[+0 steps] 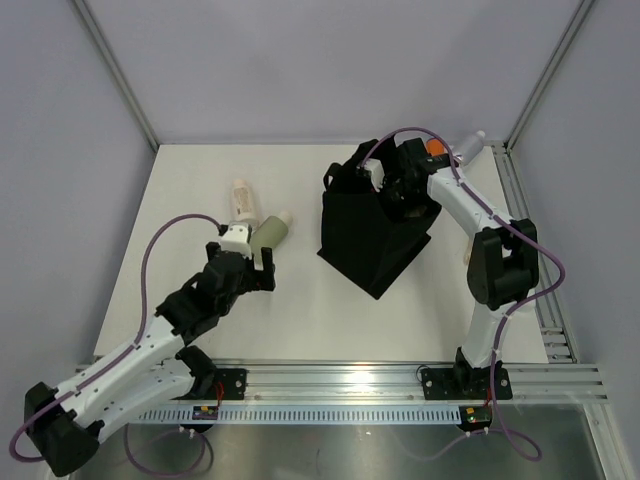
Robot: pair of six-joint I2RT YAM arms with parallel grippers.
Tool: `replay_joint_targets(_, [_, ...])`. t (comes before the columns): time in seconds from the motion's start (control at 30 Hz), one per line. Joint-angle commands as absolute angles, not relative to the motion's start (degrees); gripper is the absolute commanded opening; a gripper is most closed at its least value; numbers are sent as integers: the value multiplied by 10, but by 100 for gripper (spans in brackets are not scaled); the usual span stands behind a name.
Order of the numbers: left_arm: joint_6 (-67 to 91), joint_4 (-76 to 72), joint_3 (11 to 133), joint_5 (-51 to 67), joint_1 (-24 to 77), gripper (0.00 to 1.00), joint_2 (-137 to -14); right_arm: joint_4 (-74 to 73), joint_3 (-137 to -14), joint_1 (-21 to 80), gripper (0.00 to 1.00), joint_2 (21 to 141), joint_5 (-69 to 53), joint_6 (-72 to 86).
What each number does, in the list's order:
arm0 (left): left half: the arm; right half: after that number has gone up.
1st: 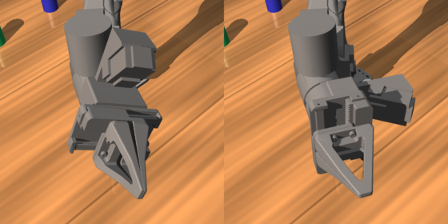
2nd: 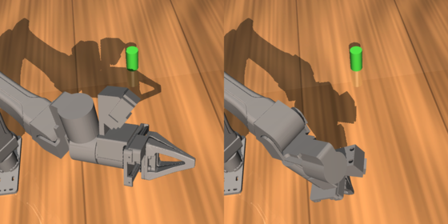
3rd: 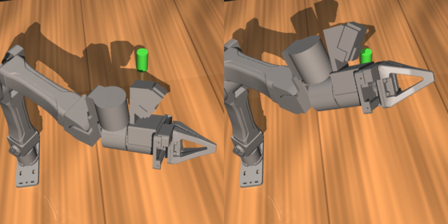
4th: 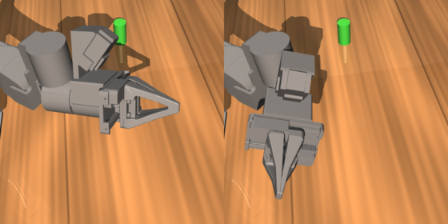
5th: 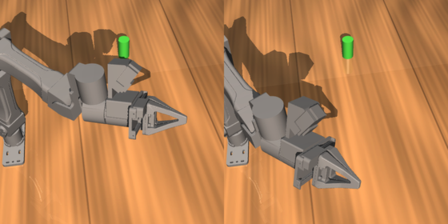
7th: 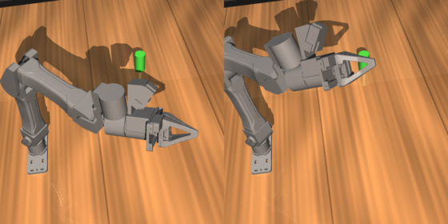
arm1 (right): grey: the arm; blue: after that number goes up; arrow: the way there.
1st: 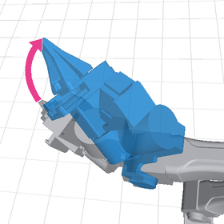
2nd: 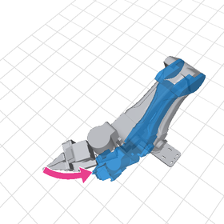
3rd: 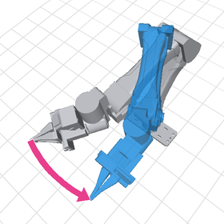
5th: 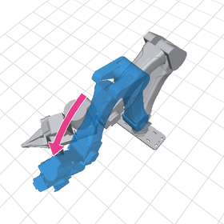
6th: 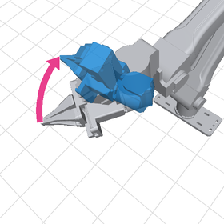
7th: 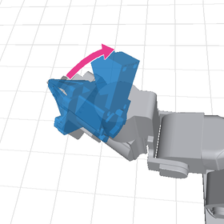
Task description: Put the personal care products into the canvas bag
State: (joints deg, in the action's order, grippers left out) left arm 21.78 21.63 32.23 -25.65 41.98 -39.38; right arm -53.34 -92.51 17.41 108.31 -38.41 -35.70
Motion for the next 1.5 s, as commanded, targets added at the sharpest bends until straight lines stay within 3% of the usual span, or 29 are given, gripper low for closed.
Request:
replay_joint_targets(0.0, [165, 149, 356, -218, 376, 99, -456, -521, -922, 180, 53, 1078, -375, -332])
replay_joint_targets(0.1, [154, 133, 379, -118, 297, 99, -532, -538, -936, 180, 77, 1060, -352, -349])
replay_joint_targets(0.37, [92, 170, 533, -23, 230, 99, -753, -625, -1014, 168, 100, 1016, -360, -402])
replay_joint_targets(0.63, [45, 215, 643, -67, 230, 96, -903, -675, -1064, 97, 100, 965, -426, -419])
replay_joint_targets(0.73, [32, 231, 705, -100, 230, 90, -988, -680, -1069, 34, 99, 934, -480, -407])
replay_joint_targets(1.03, [39, 252, 745, -110, 230, 85, -1096, -656, -1029, -29, 100, 877, -549, -386])
replay_joint_targets(1.17, [63, 267, 748, -109, 231, 77, -1118, -606, -1003, -45, 100, 849, -586, -352])
replay_joint_targets(1.33, [90, 263, 725, -97, 231, 54, -1101, -577, -1000, -47, 100, 840, -606, -309])
replay_joint_targets(1.37, [93, 259, 720, -87, 231, 47, -1091, -573, -999, -47, 99, 840, -608, -305])
replay_joint_targets(1.4, [98, 257, 714, -81, 231, 31, -1084, -571, -998, -47, 100, 841, -611, -301])
replay_joint_targets(1.47, [112, 247, 693, -62, 229, 15, -1069, -564, -992, -49, 100, 841, -617, -290])
